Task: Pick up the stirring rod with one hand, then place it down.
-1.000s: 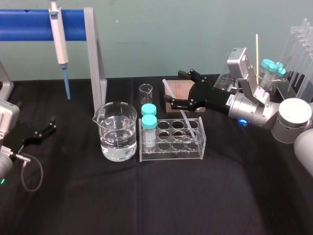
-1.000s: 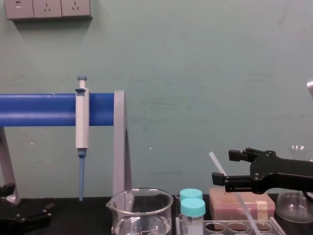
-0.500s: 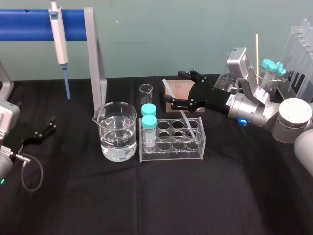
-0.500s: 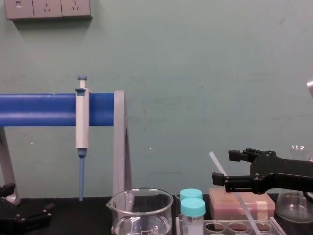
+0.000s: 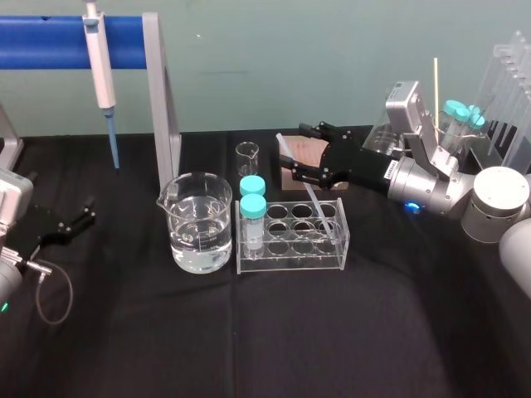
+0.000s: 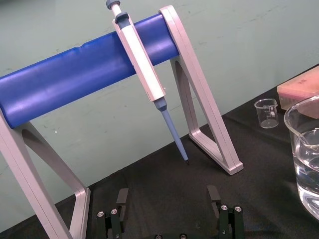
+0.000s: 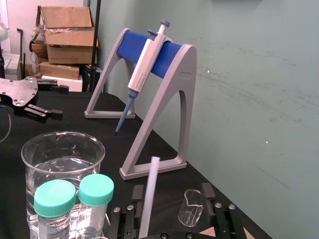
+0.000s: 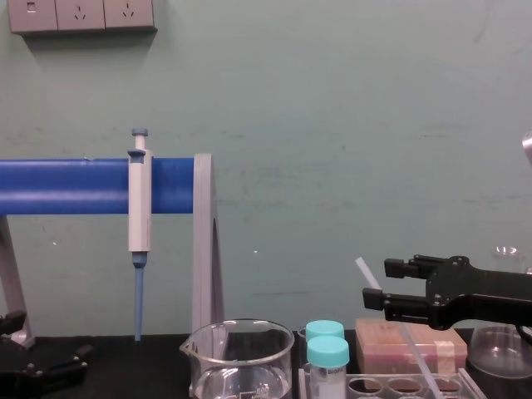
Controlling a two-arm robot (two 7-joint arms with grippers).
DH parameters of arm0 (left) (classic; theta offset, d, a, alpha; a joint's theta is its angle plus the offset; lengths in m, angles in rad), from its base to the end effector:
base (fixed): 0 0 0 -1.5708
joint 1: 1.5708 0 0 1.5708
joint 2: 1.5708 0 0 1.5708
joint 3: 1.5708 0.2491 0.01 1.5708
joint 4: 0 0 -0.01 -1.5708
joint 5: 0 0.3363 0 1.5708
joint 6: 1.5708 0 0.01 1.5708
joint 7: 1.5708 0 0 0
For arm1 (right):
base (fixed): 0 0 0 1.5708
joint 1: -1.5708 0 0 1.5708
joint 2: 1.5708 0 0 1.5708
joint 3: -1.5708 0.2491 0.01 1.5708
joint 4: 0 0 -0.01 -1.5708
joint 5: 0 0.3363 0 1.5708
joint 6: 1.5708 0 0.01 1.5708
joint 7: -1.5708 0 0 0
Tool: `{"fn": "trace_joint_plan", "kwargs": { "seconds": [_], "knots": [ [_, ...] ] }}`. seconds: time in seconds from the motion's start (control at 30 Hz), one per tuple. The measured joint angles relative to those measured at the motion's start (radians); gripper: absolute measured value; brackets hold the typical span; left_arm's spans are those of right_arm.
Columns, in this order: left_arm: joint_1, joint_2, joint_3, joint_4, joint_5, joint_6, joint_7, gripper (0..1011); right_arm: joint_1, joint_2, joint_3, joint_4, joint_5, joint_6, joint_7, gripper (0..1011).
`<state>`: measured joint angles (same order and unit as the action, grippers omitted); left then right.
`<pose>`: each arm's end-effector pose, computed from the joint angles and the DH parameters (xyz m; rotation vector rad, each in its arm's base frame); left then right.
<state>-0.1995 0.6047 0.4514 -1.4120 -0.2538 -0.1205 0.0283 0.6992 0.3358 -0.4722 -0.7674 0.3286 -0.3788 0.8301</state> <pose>0.3774 0.0521 -0.2746 0.3046 -0.2851 1.2479 0.4963 -0.0612 -0.2499 -0.1349 -0.2502 -0.6084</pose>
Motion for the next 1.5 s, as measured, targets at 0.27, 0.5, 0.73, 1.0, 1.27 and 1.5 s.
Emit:
{"fn": "trace_joint_plan", "kwargs": {
  "seconds": [0.27,0.5,0.73,1.0,1.27,1.5],
  "knots": [
    [0.000,0.000,0.000,0.000,0.000,0.000,0.000,1000,-0.001,0.000,0.000,-0.001,0.000,0.000,0.000,509],
    [0.000,0.000,0.000,0.000,0.000,0.000,0.000,1000,-0.001,0.000,0.000,-0.001,0.000,0.000,-0.001,263],
    [0.000,0.000,0.000,0.000,0.000,0.000,0.000,1000,-0.001,0.000,0.000,-0.001,0.000,0.000,-0.001,79],
    [0.000,0.000,0.000,0.000,0.000,0.000,0.000,1000,-0.001,0.000,0.000,-0.001,0.000,0.000,-0.001,66],
    [0.000,0.000,0.000,0.000,0.000,0.000,0.000,1000,-0.001,0.000,0.000,-0.001,0.000,0.000,-0.001,66],
    [0.000,0.000,0.000,0.000,0.000,0.000,0.000,1000,-0.001,0.000,0.000,-0.001,0.000,0.000,-0.001,66]
  ]
}}
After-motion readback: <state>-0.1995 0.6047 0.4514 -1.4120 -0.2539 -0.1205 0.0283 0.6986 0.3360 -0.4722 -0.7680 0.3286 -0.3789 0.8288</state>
